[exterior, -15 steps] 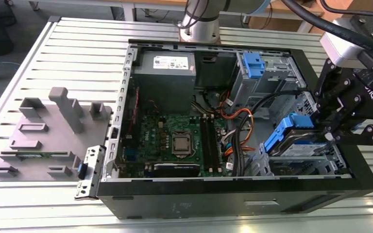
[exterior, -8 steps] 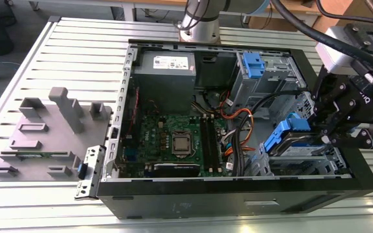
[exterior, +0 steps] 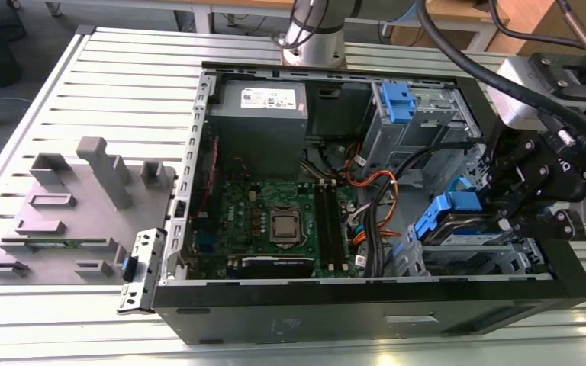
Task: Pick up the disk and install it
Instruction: 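Insert the disk into the insertion slot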
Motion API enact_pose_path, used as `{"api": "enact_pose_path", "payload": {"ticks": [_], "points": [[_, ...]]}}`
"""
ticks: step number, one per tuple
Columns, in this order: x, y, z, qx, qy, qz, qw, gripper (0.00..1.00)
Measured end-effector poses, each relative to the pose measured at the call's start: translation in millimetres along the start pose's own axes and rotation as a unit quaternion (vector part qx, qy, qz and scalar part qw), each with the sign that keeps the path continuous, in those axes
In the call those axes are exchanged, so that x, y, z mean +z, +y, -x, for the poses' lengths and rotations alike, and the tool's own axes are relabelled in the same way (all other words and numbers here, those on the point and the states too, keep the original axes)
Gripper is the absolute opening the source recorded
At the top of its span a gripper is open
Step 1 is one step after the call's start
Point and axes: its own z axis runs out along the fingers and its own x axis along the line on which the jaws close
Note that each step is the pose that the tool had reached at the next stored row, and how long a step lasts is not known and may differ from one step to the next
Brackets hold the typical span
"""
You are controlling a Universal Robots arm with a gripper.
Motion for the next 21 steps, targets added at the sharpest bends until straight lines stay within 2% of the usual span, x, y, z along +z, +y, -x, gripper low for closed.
{"api": "enact_pose_path", "payload": {"ticks": [11, 21], "points": [[19.2, -0.5, -0.8, 0.0, 0.0002, 0.0, 1.0, 0.35], [20.3, -0.5, -0.9, 0.0, 0.0002, 0.0, 1.0, 0.36]]}}
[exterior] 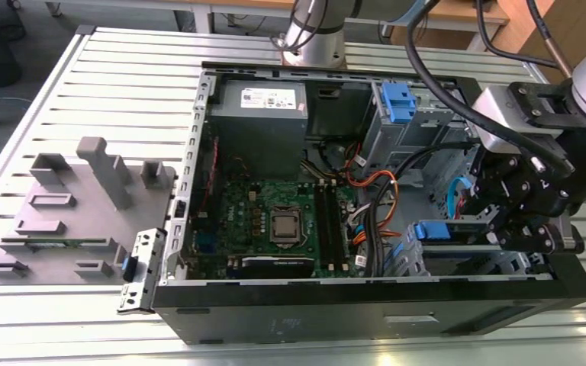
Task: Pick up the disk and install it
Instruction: 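Insert the disk into the insertion slot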
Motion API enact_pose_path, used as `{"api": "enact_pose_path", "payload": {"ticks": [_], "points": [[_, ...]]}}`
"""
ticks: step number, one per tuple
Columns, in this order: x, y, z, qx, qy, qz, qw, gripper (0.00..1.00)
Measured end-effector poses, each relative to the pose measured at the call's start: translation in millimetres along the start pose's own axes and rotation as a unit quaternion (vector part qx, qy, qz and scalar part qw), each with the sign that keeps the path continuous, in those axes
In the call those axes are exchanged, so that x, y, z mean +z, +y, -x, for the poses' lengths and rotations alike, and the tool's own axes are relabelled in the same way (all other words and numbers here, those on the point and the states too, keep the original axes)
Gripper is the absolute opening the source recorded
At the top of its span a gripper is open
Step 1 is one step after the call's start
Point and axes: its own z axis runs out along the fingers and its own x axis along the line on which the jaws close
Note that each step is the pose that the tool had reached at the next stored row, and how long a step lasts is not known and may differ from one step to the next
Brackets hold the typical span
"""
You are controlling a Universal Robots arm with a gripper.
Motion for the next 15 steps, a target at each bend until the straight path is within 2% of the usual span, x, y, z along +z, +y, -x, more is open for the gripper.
{"api": "enact_pose_path", "payload": {"ticks": [1, 5, 7, 8, 15], "points": [[0.0, 0.0, 0.0, 0.0, 0.0, 0.0, 1.0, 0.42], [0.2, 0.0, 0.0, 0.0, -0.0001, -0.0002, 1.0, 0.42], [0.8, 0.0, 0.0, 0.0, -0.0009, -0.0039, 0.99999, 0.42], [0.9, -0.1, 0.0, 0.0, -0.001, -0.0046, 0.99999, 0.42], [0.0, -0.5, -0.1, 0.0, -0.0008, -0.0046, 0.99999, 0.42]]}}
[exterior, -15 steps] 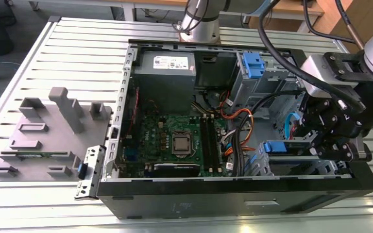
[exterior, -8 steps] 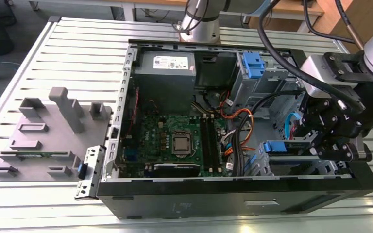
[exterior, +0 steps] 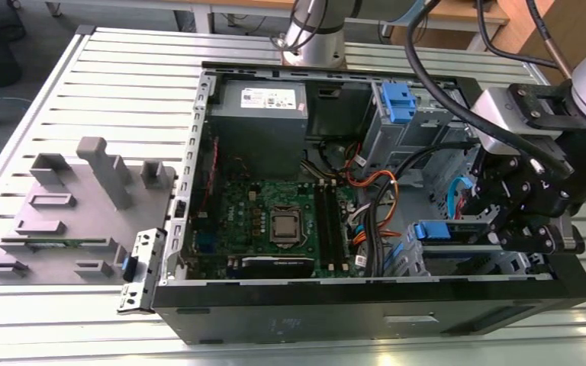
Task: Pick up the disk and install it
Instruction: 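Insert the disk into the insertion slot, then insert the first disk wire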
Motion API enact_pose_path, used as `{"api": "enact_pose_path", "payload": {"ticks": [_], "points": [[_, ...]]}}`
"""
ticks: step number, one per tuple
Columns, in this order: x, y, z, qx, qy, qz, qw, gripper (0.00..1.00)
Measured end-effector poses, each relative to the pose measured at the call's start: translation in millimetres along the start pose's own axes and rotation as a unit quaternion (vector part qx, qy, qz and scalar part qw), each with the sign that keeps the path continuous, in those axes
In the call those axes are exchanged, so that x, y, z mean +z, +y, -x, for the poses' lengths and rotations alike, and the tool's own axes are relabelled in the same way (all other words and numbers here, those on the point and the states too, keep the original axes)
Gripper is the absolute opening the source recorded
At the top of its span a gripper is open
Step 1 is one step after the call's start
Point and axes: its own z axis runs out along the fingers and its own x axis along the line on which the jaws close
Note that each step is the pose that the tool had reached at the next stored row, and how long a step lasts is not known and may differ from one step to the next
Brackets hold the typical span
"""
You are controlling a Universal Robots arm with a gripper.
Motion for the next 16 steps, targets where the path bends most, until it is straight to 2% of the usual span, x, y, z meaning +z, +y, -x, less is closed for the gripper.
{"api": "enact_pose_path", "payload": {"ticks": [12, 16], "points": [[-2.3, 0.1, 0.2, 0.0, 0.0, 0.0, 1.0, 0.42], [-5.3, 0.1, 0.3, 0.0, 0.0, 0.0, 1.0, 0.42]]}}
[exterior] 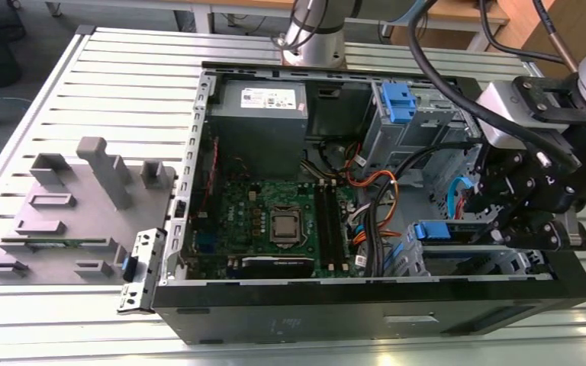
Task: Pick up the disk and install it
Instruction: 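Insert the first disk wire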
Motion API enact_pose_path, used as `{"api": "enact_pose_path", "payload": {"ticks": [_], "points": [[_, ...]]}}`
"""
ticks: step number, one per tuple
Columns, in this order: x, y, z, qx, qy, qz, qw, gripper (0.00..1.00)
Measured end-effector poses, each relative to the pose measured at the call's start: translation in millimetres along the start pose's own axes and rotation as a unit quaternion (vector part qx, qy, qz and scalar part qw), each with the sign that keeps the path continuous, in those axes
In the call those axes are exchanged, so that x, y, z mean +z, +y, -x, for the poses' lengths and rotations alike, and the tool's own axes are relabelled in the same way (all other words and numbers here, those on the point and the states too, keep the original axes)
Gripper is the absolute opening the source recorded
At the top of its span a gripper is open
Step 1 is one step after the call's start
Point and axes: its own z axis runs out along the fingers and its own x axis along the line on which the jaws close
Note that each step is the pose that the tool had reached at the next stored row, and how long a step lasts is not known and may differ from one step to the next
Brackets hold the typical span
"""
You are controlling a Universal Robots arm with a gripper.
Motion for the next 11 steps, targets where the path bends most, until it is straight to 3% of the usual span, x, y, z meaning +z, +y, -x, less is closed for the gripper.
{"api": "enact_pose_path", "payload": {"ticks": [11], "points": [[-14.6, 0.2, 0.6, 0.0, -0.0001, 0.0, 1.0, 0.42]]}}
